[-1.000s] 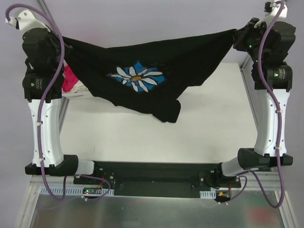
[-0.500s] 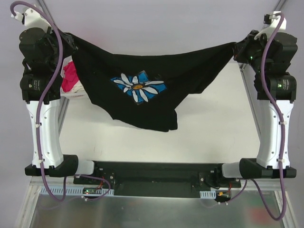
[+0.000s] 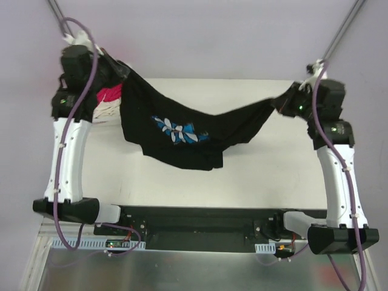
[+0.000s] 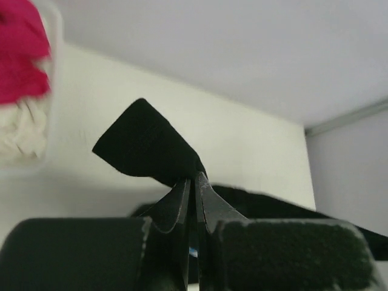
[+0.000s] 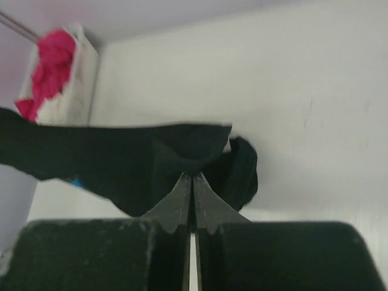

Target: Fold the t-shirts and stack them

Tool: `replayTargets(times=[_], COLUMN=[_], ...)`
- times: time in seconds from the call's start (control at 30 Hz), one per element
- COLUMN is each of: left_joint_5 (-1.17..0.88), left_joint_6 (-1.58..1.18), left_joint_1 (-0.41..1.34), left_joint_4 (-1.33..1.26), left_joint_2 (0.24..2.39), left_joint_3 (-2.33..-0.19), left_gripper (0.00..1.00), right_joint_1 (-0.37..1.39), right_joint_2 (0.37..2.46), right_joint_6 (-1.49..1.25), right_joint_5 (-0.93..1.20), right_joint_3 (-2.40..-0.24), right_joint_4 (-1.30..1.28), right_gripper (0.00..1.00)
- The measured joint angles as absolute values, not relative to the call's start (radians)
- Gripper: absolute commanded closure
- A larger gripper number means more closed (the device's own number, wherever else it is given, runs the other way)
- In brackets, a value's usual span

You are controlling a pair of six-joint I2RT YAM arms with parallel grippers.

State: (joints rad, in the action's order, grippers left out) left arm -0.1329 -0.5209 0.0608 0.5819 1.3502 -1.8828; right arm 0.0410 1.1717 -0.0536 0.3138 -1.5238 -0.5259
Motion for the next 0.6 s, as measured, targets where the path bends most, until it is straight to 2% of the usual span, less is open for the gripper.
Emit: replayTargets(times=[0.13, 0.3, 0.43, 0.6], left_joint_5=[-0.117, -0.083, -0.005, 0.183], left_joint_6=[-0.550, -0.610, -0.662, -0.653], left_joint_1=[0.198, 0.385, 0.476, 0.490], left_joint_4=[0.573, 0.586, 0.598, 0.628], left_joint_2=[1.425, 1.519, 1.508, 1.401], left_joint_3=[-1.691, -1.501, -1.441, -1.462], left_gripper=[1.00, 1.00, 1.00, 1.00], right_joint_1=[0.041, 0.042, 0.039, 0.034], right_joint_2=[1.126, 1.107, 1.128, 1.329], right_joint_6=[-0.098, -0.113, -0.097, -0.063], right_joint_5=[0.347, 0.297, 0.234, 0.234], right_joint_3=[-1.192, -0.989, -1.080, -1.507], right_joint_4=[-0.532, -0.593, -0.628, -0.615], right_gripper=[0.99, 0.99, 0.99, 0.99])
